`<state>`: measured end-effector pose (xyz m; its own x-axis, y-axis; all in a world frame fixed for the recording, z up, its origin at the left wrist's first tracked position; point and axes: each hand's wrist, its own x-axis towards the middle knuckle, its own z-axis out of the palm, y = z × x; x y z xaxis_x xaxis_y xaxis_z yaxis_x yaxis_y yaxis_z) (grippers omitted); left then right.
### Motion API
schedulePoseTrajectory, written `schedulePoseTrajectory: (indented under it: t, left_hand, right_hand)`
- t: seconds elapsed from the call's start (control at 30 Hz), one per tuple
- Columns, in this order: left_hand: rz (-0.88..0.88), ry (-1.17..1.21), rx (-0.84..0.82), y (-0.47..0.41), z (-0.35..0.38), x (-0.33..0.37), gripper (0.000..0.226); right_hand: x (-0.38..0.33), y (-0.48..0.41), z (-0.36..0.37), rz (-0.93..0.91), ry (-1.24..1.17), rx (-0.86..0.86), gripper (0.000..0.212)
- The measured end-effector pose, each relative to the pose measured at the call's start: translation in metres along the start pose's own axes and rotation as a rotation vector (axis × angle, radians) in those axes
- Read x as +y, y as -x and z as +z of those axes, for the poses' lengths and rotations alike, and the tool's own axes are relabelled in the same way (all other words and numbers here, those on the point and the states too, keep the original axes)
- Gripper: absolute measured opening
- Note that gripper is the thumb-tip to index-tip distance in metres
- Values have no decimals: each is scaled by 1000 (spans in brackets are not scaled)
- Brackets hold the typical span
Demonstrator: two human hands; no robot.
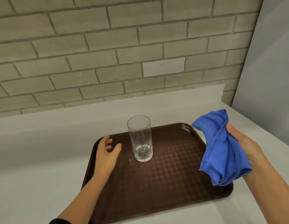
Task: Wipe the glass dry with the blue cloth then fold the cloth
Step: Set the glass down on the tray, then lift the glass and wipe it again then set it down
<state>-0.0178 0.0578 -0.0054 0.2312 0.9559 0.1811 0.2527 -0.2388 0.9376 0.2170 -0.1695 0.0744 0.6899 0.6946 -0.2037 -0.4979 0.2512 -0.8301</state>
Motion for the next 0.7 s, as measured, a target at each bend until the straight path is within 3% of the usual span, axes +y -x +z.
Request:
schedulePoseTrajectory:
  t: [0.2, 0.27, 0.4, 0.53, 0.6, 0.7]
  left_hand:
    - [-113, -45, -19, 35, 64, 10, 97]
    - [-147, -19, -13, 34, 80, 16, 100]
    - [-117, 39, -46, 26, 80, 13, 79]
    - [-51, 11, -29, 24, 72, 12, 59]
    - [-9, 51, -17, 24, 74, 18, 57]
    - [85, 68, -35, 24, 79, 30, 35]
  right_hand:
    - [4, 1, 9, 22, -8, -29, 22]
    - [6, 2, 15, 18, -8, -40, 23]
    - [22, 3, 28, -48, 99, -37, 21]
    - [52, -8, 54, -293, 423, -90, 21]
    - [68, -11, 72, -454, 576, -179, 29]
    - [94, -15, 102, -709, 788, -415, 37]
